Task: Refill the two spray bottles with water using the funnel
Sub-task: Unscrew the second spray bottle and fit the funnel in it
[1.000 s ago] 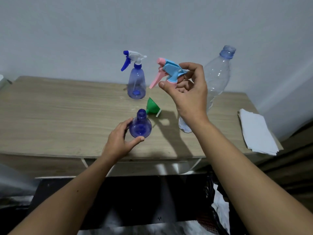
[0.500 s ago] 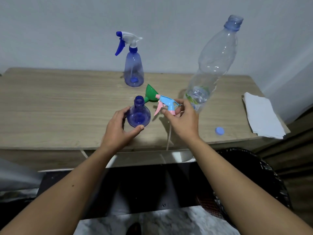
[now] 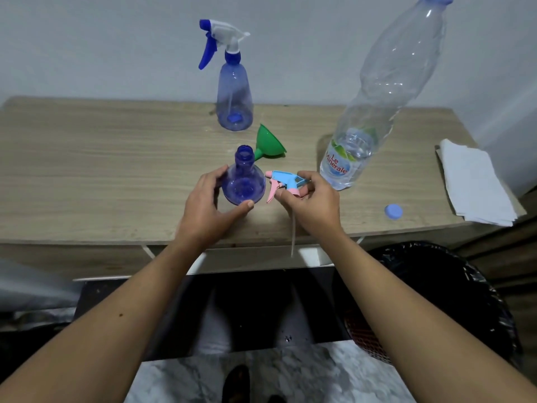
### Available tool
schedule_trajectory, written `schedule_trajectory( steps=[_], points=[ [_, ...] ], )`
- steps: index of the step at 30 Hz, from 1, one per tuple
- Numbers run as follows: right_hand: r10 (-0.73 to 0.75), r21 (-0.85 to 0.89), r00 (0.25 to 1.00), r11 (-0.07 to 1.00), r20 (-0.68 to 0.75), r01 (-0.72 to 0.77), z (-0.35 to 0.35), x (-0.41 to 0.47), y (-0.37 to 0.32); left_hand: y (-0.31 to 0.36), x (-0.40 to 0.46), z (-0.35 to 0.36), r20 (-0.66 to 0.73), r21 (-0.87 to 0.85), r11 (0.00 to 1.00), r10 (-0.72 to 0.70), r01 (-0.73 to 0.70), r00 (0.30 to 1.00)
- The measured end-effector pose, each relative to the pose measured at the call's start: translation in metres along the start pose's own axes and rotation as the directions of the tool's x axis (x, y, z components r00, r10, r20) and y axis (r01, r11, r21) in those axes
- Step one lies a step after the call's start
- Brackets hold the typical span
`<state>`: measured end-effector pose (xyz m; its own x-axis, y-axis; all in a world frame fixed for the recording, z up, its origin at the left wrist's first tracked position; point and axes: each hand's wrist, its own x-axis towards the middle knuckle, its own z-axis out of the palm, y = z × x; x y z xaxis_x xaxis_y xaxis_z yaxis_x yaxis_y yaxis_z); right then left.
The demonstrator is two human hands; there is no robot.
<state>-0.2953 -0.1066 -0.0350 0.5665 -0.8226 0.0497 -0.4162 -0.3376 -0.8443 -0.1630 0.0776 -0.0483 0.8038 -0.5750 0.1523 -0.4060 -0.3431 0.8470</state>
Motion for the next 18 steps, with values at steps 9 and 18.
schedule_trajectory(
  steps=[9,18],
  points=[
    [-0.045,-0.036,0.997,0.998,-0.062,0.043,-0.011,-0.004,-0.003,0.002,0.000,-0.002,0.002,0.008,1.000,-0.003,0.003,1.000],
    [-0.212,0.132,0.977,0.968,-0.021,0.213,-0.005,0.017,-0.041,-0.001,0.000,-0.003,0.013,0.000,0.999,0.038,-0.038,0.999]
  ],
)
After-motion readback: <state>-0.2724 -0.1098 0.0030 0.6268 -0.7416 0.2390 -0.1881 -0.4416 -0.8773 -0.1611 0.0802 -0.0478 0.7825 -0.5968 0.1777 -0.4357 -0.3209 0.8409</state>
